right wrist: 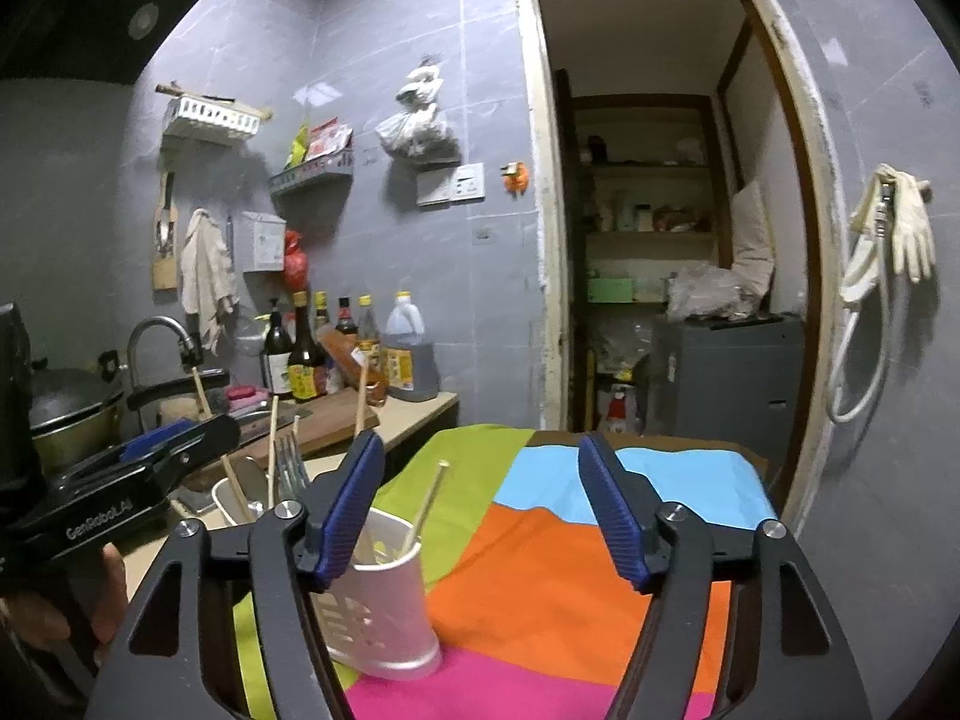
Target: Organize utensils
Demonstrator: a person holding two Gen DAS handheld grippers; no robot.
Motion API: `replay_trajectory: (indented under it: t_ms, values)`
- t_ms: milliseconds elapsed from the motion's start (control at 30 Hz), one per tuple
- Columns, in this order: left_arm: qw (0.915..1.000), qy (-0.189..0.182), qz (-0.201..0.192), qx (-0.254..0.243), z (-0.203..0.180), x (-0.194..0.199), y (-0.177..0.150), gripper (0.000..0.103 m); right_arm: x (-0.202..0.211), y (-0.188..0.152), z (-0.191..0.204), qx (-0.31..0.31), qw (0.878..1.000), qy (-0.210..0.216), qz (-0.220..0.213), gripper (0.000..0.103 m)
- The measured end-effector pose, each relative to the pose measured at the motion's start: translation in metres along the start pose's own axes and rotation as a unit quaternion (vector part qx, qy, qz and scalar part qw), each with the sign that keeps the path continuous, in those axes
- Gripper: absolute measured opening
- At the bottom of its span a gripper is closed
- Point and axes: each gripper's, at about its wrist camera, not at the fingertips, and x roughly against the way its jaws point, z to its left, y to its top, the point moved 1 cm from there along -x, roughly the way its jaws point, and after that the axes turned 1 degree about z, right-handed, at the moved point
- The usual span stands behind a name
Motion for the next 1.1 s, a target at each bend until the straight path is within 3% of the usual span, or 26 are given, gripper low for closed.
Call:
replay_trajectory:
  t_ms: [200,333,467,833,1100]
  values:
    - [0.9998,-0.014,0.015,0.005,-0.007,0.008,-0.011,0.089,0.017,-0.01,-0.008,0.002,1.0,-0.021,0.002,0.081]
    - [0.9996,-0.021,0.019,0.006,-0.01,0.017,-0.02,0.096,0.029,-0.018,-0.016,-0.006,0.999,-0.033,0.006,0.088]
    - [0.9992,-0.03,0.025,-0.003,-0.017,0.026,-0.03,0.099,0.043,-0.027,-0.024,-0.016,0.999,-0.046,0.007,0.103]
    - [0.9987,-0.007,0.023,-0.045,-0.035,0.044,-0.065,0.1,0.078,-0.058,-0.032,-0.003,0.995,-0.099,0.02,0.103]
    - [0.9989,0.01,0.016,-0.043,-0.032,0.054,-0.09,0.1,0.1,-0.084,-0.027,0.015,0.991,-0.136,0.01,0.103]
